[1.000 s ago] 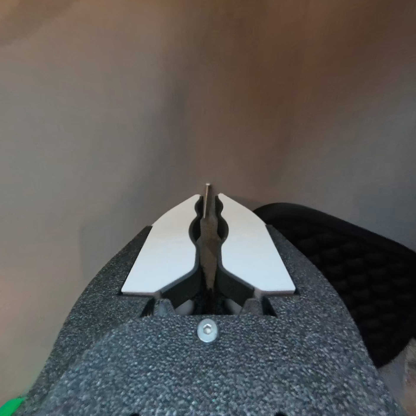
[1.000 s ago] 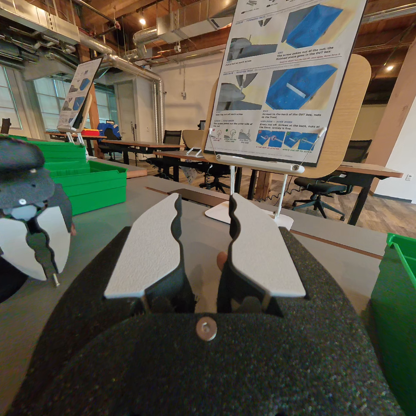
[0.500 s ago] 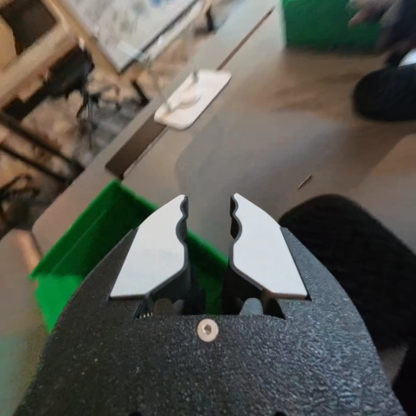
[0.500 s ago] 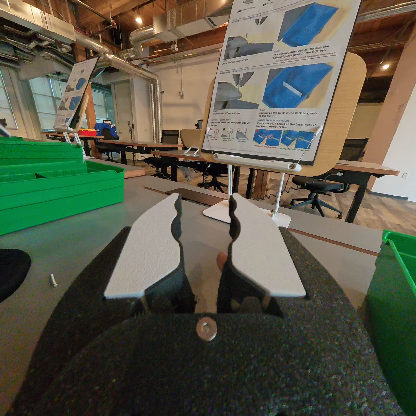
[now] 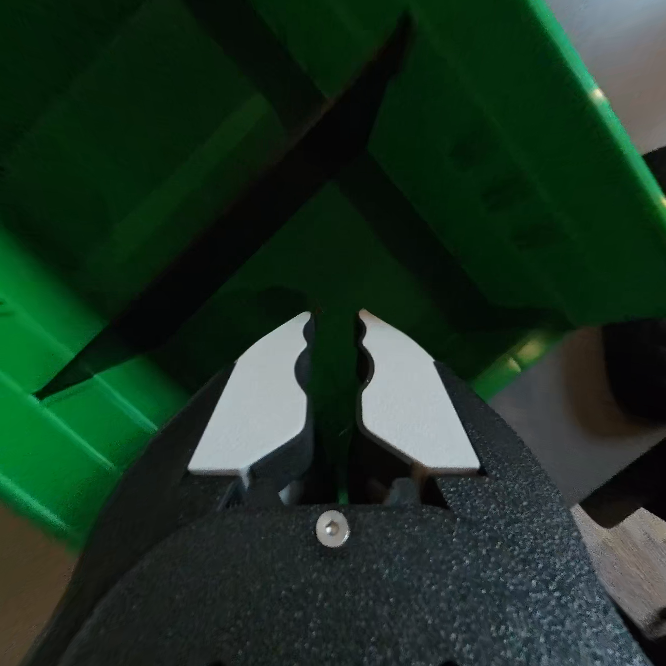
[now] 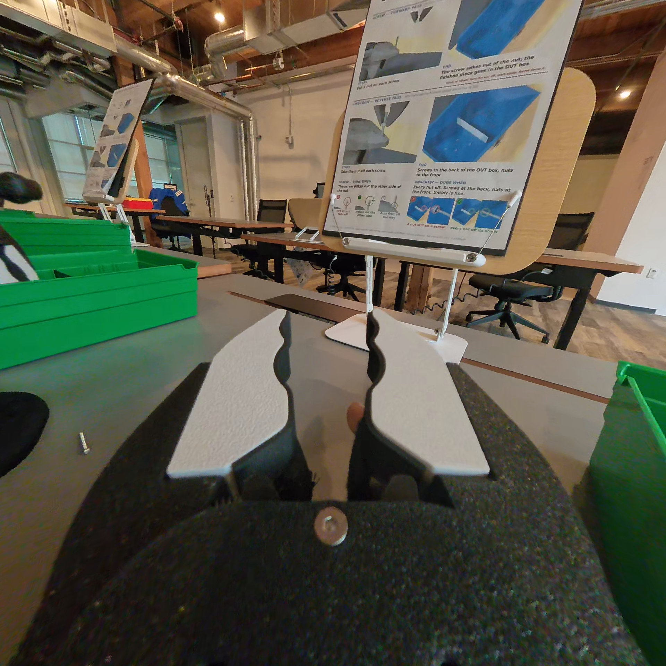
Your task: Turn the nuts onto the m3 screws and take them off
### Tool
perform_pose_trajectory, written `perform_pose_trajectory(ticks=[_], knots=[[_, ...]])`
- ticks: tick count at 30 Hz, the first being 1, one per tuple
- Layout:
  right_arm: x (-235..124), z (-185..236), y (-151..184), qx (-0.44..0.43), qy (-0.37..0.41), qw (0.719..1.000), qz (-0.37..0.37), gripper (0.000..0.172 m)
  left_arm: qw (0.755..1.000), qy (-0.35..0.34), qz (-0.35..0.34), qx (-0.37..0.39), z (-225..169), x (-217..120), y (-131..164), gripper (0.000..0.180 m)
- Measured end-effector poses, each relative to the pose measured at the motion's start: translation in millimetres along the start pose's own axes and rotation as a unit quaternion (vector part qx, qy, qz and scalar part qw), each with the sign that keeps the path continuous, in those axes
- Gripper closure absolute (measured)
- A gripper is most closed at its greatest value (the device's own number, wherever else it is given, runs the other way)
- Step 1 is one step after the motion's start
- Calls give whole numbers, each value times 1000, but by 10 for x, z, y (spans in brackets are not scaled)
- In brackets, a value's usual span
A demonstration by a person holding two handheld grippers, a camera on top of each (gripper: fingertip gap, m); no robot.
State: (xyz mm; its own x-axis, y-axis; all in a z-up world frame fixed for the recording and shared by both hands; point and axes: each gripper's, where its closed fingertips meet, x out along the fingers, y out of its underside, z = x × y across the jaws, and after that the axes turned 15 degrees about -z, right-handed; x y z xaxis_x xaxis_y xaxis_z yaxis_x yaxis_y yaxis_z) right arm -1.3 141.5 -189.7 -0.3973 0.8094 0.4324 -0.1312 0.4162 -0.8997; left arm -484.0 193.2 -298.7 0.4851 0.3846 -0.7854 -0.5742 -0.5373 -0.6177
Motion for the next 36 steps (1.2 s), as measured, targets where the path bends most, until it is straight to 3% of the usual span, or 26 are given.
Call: perform_pose_trajectory(ticks=[9, 25, 29, 32, 36], knots=[[-4, -6, -25, 1, 0, 1000, -5, 133, 994, -17, 104, 5, 119, 205, 216, 162], [-8, -15, -53, -2, 1, 1000, -10, 133, 994, 10, 108, 7, 107, 249, 280, 176], [-6, -11, -54, 0, 0, 1000, -11, 133, 998, -6, 63, 6, 144, 90, 107, 176], [-1, 5, -46, -1, -3, 1000, -9, 133, 999, -13, -9, 30, 41, -99, -264, 176], [3, 20, -25, -4, -7, 1000, -4, 133, 986, -26, -55, 153, -402, -227, -818, 176]])
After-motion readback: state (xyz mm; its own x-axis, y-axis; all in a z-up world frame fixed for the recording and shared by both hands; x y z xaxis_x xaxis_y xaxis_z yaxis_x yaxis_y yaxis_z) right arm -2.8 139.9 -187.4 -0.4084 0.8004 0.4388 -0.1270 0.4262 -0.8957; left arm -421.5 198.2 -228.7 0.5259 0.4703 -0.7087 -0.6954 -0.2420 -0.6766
